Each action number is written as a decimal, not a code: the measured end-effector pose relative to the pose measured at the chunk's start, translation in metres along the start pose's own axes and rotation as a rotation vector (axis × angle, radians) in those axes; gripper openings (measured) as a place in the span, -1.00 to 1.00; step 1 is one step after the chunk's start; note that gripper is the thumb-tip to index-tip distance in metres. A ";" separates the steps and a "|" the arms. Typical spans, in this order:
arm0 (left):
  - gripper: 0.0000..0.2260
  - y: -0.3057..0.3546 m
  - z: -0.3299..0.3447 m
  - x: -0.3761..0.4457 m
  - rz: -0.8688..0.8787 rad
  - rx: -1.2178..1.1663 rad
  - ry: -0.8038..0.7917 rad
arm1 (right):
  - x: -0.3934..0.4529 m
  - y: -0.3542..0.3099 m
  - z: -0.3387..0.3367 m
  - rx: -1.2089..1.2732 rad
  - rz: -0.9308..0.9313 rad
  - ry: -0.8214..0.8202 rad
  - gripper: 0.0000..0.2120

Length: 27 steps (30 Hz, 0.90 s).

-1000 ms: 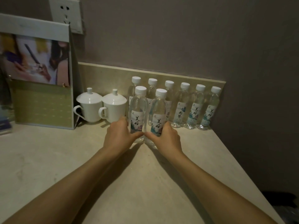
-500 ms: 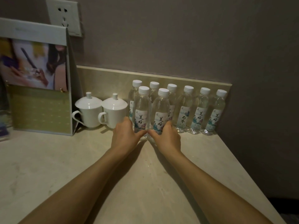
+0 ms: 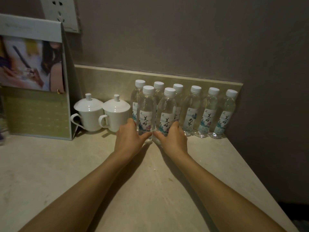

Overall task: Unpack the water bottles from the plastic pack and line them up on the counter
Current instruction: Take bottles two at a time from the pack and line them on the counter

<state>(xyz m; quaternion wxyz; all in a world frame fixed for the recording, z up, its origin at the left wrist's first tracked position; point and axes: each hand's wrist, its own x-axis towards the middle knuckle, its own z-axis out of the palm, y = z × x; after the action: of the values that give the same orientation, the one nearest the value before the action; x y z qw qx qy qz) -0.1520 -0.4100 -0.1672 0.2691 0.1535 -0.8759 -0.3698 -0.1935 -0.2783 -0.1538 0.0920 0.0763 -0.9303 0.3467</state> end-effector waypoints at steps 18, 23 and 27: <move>-0.63 0.000 0.004 0.001 0.053 0.015 0.007 | 0.001 0.001 0.002 -0.043 -0.029 -0.014 -0.26; -0.62 -0.002 0.004 0.001 0.072 0.021 0.005 | 0.000 0.003 0.003 -0.059 -0.044 -0.009 -0.28; -0.59 -0.004 0.003 0.003 0.101 0.014 -0.001 | 0.004 0.001 0.002 -0.076 -0.043 -0.032 -0.25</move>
<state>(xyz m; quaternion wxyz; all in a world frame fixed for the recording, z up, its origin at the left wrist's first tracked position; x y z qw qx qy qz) -0.1560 -0.4127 -0.1711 0.2860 0.1112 -0.8853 -0.3495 -0.1976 -0.2786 -0.1552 0.0874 0.0985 -0.9423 0.3079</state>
